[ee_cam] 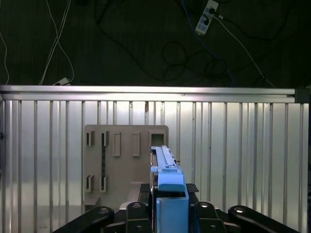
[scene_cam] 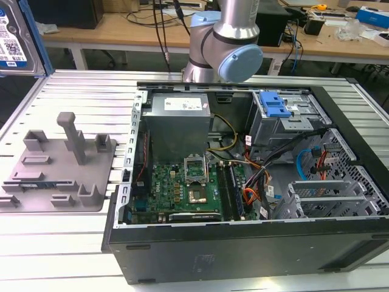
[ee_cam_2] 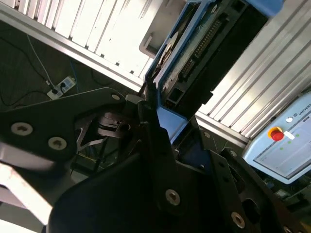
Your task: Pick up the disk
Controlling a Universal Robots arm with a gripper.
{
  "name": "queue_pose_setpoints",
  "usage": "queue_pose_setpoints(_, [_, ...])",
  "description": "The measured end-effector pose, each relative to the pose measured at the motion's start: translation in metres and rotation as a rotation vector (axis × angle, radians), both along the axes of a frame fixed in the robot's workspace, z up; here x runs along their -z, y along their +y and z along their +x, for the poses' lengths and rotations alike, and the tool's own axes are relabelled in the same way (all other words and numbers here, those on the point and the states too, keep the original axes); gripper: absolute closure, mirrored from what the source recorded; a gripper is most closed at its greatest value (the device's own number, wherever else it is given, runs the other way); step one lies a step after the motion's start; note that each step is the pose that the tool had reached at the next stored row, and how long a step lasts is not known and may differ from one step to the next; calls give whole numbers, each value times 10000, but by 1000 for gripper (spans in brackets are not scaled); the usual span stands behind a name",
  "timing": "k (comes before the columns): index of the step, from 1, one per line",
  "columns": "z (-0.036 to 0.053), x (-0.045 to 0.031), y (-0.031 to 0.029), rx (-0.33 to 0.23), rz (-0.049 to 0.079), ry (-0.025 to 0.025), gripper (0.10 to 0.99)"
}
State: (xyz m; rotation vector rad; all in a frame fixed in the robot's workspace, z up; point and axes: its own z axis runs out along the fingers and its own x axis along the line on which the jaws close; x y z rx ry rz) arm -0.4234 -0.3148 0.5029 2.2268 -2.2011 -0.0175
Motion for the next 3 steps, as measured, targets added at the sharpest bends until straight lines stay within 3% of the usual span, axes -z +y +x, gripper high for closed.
queue_pose_setpoints(3, [0,-1,0,0,0,0,718])
